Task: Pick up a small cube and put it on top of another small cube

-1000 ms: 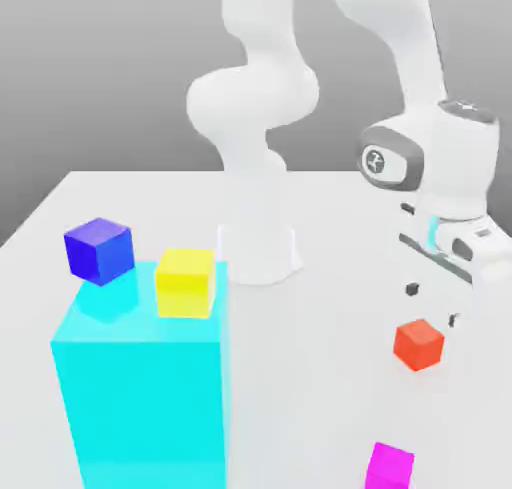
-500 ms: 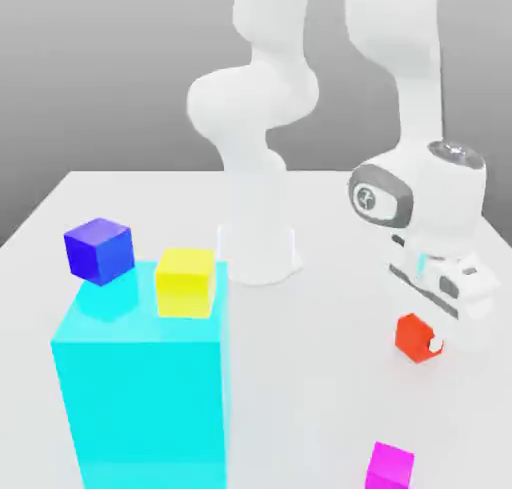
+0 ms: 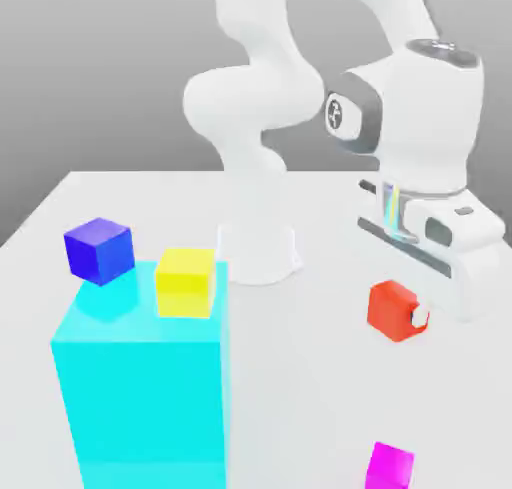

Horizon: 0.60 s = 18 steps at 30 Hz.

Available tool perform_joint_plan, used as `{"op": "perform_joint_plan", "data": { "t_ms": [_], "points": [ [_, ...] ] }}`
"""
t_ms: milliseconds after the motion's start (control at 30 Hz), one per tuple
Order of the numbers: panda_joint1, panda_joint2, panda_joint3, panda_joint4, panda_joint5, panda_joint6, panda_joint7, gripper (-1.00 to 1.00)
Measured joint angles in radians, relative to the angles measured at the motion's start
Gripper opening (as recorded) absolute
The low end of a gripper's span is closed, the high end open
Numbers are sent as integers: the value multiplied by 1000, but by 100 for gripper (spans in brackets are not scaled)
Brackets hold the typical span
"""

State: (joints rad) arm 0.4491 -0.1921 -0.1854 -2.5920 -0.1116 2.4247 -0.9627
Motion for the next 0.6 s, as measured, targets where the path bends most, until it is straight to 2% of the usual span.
{"op": "perform_joint_plan", "data": {
  "t_ms": [200,367,500,533,600],
  "points": [
    [-150,-152,-161,123,-97,-260,-235,-100],
    [-282,-291,-296,183,-149,-454,-378,-100],
    [-306,-267,-358,101,-159,-351,-399,-100],
    [-306,-257,-367,80,-161,-320,-400,100],
    [-306,-257,-367,80,-161,-320,-400,100]
  ]
}}
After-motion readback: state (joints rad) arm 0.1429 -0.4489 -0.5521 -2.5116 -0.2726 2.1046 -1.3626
